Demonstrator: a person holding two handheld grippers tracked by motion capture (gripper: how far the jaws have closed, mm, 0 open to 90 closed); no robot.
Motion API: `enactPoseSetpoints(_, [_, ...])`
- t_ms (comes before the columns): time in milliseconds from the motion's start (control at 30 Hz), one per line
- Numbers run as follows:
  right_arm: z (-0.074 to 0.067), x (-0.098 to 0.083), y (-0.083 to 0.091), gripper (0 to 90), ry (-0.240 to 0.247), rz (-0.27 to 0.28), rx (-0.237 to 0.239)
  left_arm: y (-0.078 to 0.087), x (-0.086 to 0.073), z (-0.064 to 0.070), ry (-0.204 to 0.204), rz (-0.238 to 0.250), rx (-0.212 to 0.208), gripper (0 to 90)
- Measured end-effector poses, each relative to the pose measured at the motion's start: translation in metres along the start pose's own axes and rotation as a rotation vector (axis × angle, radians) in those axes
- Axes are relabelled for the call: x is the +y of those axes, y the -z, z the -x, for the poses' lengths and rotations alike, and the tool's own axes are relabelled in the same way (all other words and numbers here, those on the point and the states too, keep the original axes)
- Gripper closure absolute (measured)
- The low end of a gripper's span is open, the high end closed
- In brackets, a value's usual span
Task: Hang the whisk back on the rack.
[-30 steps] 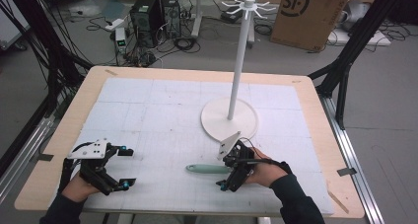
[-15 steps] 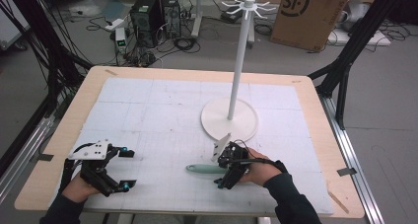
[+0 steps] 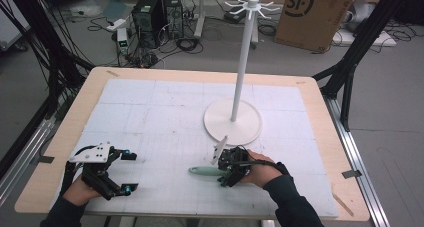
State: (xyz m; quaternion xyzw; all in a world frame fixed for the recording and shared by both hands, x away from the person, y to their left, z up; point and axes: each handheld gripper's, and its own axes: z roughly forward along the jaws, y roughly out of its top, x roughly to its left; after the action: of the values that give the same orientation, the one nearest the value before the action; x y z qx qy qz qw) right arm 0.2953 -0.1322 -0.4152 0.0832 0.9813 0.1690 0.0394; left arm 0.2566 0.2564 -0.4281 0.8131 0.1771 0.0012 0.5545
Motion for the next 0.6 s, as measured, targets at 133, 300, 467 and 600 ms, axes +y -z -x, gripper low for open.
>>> enactPoseSetpoints(133, [0.0003,0.0025,-0.0015,47.5,-0.004,-0.02,-0.004,0.0,-0.0001,0.0,0.003,0.001,0.002,1.7])
enactPoseSetpoints(300, [0.0007,0.0062,-0.0018,52.4,-0.002,-0.046,0.011,-0.0001,0.0,0.0,0.0,-0.002,0.001,1.7])
enactPoseSetpoints(467, [-0.0005,0.0087,-0.0011,58.1,-0.025,-0.079,0.036,0.0002,-0.0001,0.0003,0.003,-0.002,0.001,1.7])
enactPoseSetpoints(600, [-0.0007,0.01,-0.001,61.5,-0.042,-0.094,0.046,0.0003,0.0,0.0003,0.001,-0.005,0.0,1.7])
